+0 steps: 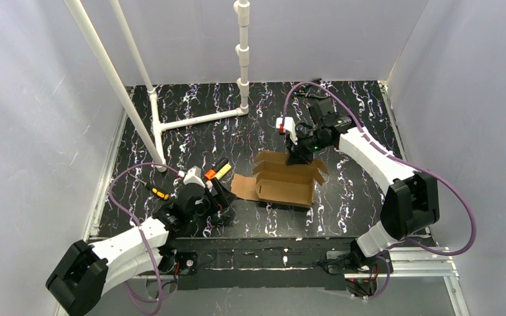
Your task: Fold the paper box
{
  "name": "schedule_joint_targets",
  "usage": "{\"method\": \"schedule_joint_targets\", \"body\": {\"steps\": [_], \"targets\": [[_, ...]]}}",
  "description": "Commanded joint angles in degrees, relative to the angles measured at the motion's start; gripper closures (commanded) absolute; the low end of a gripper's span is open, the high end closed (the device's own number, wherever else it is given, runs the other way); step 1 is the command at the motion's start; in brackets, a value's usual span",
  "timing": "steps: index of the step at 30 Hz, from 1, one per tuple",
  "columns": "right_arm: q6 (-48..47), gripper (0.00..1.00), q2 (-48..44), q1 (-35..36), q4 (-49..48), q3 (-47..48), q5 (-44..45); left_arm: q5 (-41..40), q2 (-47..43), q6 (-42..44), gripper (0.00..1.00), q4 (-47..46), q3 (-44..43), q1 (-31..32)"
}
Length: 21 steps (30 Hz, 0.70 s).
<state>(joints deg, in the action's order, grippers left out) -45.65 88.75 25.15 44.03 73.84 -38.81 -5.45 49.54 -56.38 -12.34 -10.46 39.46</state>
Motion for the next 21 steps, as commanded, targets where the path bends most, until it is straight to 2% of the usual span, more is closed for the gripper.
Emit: {"method": "schedule_joint_targets", "body": {"steps": [1,5,11,18,21], "targets": [[-0.29,0.91,0.15,0.17,1.75,2.97,-2.33,-2.25,4.94,0.99,0.11,1.26,-3.58,-1.34],[-0.17,0.91,0.19,0.17,1.84,3.18,-3.5,0.37,8.56,-0.66,0.13,-3.17,-4.75,-2.25],[0.21,0.92,0.53,0.17,1.92,3.66,-4.4,2.23,13.97,-1.71,0.32,-6.05,-7.18,-2.63],[0.41,0.93,0.81,0.17,2.32,4.11,-5.64,2.76,19.11,-2.0,0.39,-8.23,-8.17,-2.99],[0.49,0.93,0.86,0.17,2.41,4.11,-6.09,2.73,19.75,-1.85,0.49,-9.4,-8.09,-3.24]]}}
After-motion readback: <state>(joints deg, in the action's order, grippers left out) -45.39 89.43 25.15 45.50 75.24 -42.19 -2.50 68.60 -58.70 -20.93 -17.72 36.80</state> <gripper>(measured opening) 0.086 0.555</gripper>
